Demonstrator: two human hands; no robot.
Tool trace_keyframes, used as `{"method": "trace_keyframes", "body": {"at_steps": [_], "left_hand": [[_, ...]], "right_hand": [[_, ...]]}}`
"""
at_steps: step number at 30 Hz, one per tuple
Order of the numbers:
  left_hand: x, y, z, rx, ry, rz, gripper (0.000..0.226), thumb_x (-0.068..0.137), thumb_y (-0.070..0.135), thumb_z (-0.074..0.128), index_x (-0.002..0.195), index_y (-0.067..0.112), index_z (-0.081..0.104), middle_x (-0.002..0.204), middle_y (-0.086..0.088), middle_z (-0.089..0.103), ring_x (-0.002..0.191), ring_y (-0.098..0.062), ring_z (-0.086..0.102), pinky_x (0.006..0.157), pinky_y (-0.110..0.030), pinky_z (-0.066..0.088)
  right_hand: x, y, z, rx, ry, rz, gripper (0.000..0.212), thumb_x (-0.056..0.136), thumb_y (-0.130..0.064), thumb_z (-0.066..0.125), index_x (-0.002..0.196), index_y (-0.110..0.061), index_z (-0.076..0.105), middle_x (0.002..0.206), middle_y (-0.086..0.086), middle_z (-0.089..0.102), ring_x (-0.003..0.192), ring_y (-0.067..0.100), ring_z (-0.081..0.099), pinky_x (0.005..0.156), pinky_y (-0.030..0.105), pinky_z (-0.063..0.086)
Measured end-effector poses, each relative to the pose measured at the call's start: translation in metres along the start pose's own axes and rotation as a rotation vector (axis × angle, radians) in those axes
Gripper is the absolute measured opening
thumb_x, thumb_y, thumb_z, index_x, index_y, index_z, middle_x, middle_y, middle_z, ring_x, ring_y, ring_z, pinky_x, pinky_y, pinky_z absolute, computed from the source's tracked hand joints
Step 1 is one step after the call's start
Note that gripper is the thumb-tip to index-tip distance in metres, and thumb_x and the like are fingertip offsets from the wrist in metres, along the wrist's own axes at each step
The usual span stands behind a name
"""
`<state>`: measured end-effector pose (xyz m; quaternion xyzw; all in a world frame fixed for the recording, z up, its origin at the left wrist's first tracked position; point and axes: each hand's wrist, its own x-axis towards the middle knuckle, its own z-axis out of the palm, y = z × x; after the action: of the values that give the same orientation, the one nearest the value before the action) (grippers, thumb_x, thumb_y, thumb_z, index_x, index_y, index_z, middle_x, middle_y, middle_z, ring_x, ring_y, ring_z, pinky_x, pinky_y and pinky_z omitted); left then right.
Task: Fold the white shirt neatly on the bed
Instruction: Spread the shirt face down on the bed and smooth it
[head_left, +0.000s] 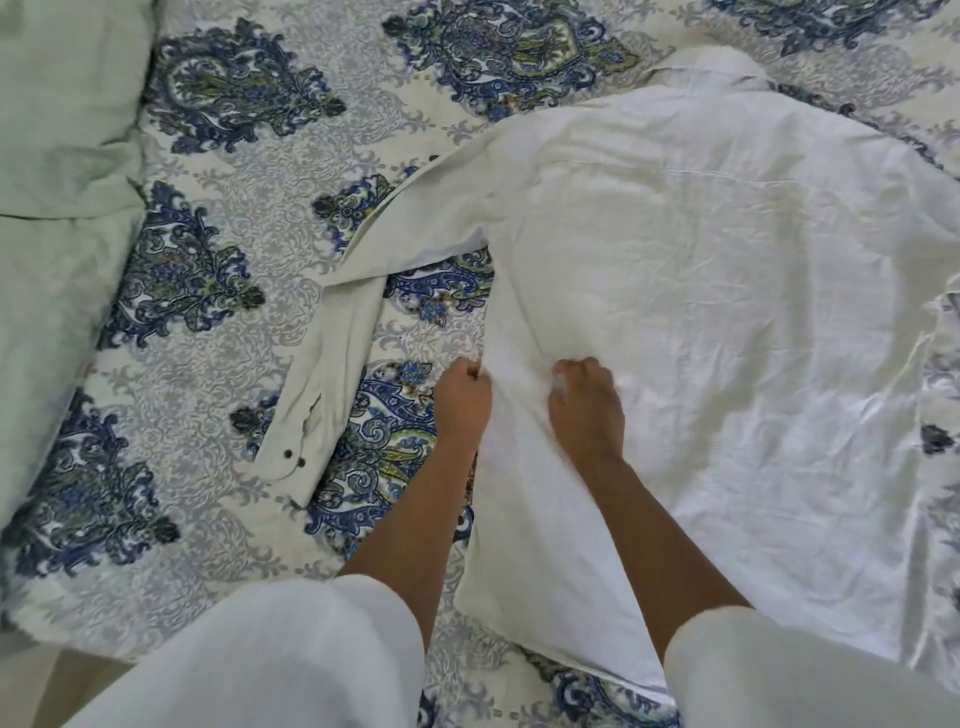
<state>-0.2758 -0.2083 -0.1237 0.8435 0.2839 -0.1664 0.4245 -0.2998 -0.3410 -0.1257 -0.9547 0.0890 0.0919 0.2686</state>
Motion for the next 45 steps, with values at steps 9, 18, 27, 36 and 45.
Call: {"method": "trace_keyframes", "body": {"at_steps": [9, 18, 27, 36, 45], "left_hand": [[0.008, 0.006, -0.007, -0.246, -0.021, -0.005, 0.016, 0.091, 0.022, 0.058, 0.096, 0.008, 0.055, 0.09, -0.005, 0.06, 0.085, -0.023, 0.056, 0.079, -0.037, 0.047], [0.04, 0.043, -0.002, 0.24, 0.214, 0.108, 0.016, 0.095, 0.02, 0.042, 0.087, 0.012, 0.054, 0.078, -0.003, 0.052, 0.069, -0.02, 0.047, 0.055, -0.025, 0.029], [0.065, 0.055, -0.004, 0.35, 0.207, 0.405, 0.027, 0.096, 0.028, 0.045, 0.11, 0.009, 0.059, 0.113, -0.009, 0.055, 0.103, -0.024, 0.054, 0.078, -0.037, 0.046], [0.083, 0.056, -0.01, -0.063, 0.185, 0.025, 0.01, 0.093, 0.009, 0.042, 0.09, 0.008, 0.052, 0.089, -0.009, 0.057, 0.081, -0.025, 0.053, 0.069, -0.036, 0.043], [-0.021, -0.017, -0.01, 0.027, -0.183, 0.08, 0.01, 0.093, 0.007, 0.045, 0.096, 0.004, 0.055, 0.089, -0.012, 0.06, 0.08, -0.027, 0.057, 0.069, -0.034, 0.045]], "right_hand": [[0.027, 0.006, -0.012, 0.212, -0.141, 0.322, 0.008, 0.088, -0.014, 0.048, 0.094, -0.015, 0.053, 0.098, -0.002, 0.046, 0.082, 0.019, 0.051, 0.069, 0.028, 0.037], [0.033, 0.017, -0.008, 0.299, -0.17, 0.296, 0.004, 0.088, -0.016, 0.05, 0.088, -0.016, 0.054, 0.102, 0.0, 0.053, 0.084, 0.016, 0.052, 0.073, 0.029, 0.04], [0.063, -0.002, -0.021, 0.226, -0.043, 0.207, 0.016, 0.091, -0.016, 0.041, 0.081, -0.011, 0.053, 0.077, -0.001, 0.055, 0.071, 0.016, 0.05, 0.06, 0.028, 0.036], [0.092, 0.005, -0.015, 0.305, -0.087, 0.211, 0.011, 0.088, -0.012, 0.051, 0.097, -0.012, 0.056, 0.104, 0.002, 0.056, 0.094, 0.016, 0.051, 0.073, 0.027, 0.039], [-0.005, 0.015, -0.02, 0.252, -0.146, 0.089, 0.029, 0.09, -0.004, 0.047, 0.116, -0.008, 0.059, 0.128, 0.007, 0.053, 0.121, 0.025, 0.041, 0.099, 0.033, 0.036]]}}
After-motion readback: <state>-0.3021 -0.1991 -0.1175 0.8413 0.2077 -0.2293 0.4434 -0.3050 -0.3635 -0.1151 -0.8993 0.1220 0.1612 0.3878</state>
